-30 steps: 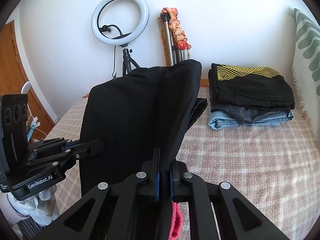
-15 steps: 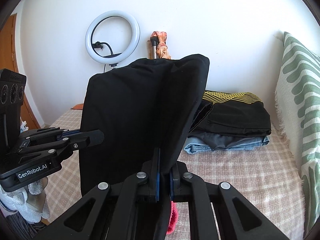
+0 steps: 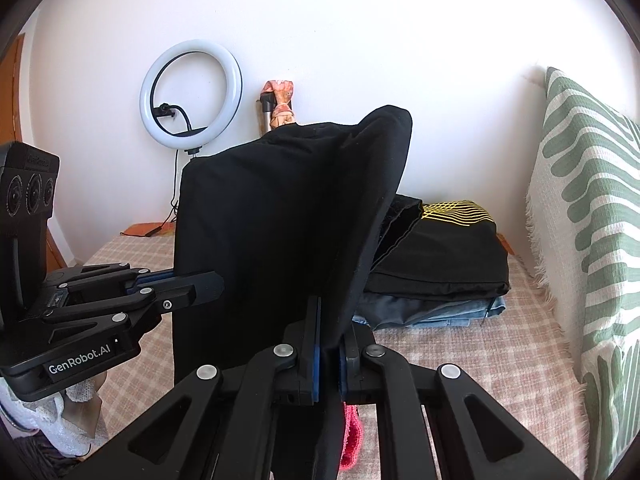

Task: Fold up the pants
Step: 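Lift the bundle with both grippers and carry it onto the clothes stack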

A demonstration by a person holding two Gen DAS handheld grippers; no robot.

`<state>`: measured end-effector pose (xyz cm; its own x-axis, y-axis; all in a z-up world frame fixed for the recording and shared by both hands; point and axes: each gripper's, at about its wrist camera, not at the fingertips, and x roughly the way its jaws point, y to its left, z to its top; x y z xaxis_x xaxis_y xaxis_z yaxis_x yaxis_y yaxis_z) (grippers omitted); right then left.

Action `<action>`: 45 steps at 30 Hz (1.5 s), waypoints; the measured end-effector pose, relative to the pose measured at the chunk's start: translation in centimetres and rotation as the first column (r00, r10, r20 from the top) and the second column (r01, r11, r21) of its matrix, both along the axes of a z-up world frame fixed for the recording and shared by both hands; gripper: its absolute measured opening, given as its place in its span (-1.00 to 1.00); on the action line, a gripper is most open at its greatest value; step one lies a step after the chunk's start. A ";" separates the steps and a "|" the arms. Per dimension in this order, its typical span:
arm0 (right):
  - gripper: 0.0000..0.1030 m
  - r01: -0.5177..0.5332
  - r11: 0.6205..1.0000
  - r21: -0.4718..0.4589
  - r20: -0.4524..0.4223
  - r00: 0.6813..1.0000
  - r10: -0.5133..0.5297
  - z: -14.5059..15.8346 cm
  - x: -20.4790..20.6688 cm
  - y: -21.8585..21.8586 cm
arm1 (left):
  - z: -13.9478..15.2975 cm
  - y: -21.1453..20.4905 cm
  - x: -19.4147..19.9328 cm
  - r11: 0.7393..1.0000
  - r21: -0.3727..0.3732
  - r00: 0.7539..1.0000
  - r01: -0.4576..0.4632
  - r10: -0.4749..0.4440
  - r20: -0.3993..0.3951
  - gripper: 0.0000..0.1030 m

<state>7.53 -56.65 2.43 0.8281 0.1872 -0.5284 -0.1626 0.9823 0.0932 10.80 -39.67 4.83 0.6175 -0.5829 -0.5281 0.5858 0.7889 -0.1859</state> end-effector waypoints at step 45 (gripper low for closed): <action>-0.91 -0.004 1.000 0.026 -0.105 0.994 0.006 0.0 24.7 -12.7 | -0.4 -11.8 21.0 1.000 -0.005 0.999 -0.026 0.026 -0.029 -0.87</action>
